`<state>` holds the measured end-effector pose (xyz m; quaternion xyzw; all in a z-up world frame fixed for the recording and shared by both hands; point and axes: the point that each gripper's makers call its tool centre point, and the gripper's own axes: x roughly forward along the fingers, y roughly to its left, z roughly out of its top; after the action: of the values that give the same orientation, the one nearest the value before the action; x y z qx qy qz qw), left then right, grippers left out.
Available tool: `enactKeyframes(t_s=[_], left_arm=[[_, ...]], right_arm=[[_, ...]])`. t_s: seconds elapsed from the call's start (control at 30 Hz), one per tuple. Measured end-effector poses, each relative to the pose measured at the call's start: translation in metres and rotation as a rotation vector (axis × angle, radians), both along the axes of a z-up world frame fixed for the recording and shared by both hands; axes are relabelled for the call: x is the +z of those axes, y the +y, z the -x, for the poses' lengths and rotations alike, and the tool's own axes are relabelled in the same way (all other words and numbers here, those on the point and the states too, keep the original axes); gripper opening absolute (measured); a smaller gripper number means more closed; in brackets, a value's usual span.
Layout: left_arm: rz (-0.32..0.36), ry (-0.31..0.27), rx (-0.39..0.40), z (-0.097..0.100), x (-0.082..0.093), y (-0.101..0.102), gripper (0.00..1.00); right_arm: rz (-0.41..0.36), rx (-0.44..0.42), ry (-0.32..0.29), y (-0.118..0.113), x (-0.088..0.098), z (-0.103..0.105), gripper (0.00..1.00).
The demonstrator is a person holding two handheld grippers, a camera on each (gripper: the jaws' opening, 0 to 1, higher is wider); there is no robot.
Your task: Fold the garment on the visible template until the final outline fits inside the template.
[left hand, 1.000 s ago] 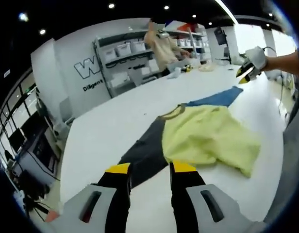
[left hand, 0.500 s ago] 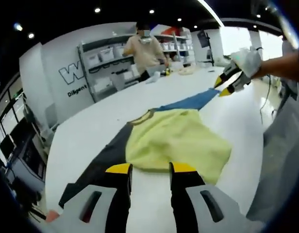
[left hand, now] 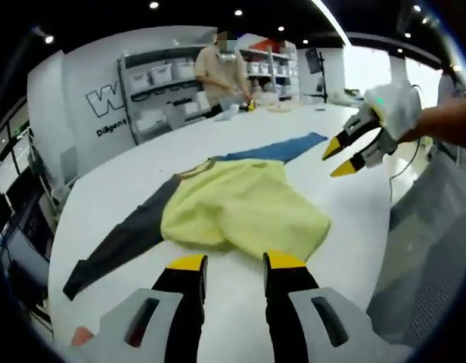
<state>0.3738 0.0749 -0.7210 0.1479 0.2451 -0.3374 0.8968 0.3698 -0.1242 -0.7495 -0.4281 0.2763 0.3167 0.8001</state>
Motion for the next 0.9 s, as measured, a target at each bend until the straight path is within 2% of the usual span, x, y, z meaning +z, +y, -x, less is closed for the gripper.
enactKeyframes(t_s=[0.23, 0.4, 0.5, 0.63, 0.8, 0.9], left_arm=[[0.038, 0.088, -0.027, 0.011, -0.017, -0.019, 0.24], [0.026, 0.108, -0.04, 0.015, -0.025, -0.027, 0.24], [0.034, 0.143, -0.041, 0.019, -0.032, -0.032, 0.23], [0.002, 0.184, -0.031, 0.02, -0.045, -0.032, 0.22], [0.034, 0.249, -0.013, 0.02, -0.056, -0.037, 0.21], [0.021, 0.261, -0.006, 0.017, -0.064, -0.039, 0.21]], right_arm=[[-0.03, 0.015, 0.035, 0.016, -0.012, 0.011, 0.14], [-0.041, 0.028, 0.048, 0.025, -0.016, 0.015, 0.14], [-0.048, 0.037, 0.053, 0.029, -0.017, 0.016, 0.14], [-0.056, 0.045, 0.053, 0.033, -0.016, 0.017, 0.14], [-0.059, 0.046, 0.053, 0.032, -0.016, 0.017, 0.14], [-0.062, 0.042, 0.056, 0.032, -0.017, 0.018, 0.14]])
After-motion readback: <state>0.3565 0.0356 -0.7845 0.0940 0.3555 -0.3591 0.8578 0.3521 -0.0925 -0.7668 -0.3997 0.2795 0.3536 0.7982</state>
